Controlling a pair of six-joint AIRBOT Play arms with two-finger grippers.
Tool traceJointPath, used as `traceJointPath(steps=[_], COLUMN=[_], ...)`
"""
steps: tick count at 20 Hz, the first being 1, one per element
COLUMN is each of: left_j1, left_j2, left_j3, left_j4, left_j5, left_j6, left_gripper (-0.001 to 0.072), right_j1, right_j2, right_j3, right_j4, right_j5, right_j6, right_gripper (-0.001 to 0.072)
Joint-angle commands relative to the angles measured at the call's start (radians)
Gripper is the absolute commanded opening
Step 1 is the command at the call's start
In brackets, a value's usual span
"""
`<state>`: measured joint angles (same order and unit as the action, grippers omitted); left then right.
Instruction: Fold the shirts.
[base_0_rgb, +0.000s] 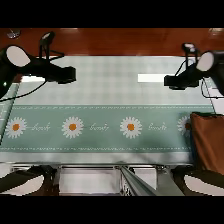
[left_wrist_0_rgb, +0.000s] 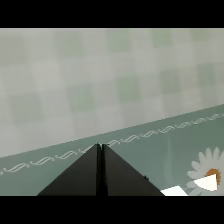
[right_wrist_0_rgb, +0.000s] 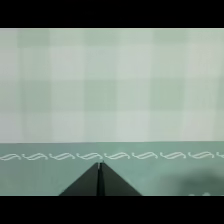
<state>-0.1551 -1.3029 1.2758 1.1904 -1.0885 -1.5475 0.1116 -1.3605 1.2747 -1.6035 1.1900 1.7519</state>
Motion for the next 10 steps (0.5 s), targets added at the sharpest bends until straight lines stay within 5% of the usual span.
traceJointPath(steps=[1,10], left_j1=[0.046,0.055], left_j2=[-0.016,-0.021], left_j3=[-0.038,-0.039], left_j4=[0.044,0.044], left_j5=[-0.054,-0.072], left_j6=[-0.025,-0.025], left_gripper=[0.0023,0.0023], right_j1=[0.040,0.040], right_j2=[-0.071,-0.069], right_j3=[-0.016,-0.017], right_j4=[-0.107,-0.108], right_j5=[0.008,0.008], right_j6=[0.031,0.031], right_gripper=[0.0027,0.0028])
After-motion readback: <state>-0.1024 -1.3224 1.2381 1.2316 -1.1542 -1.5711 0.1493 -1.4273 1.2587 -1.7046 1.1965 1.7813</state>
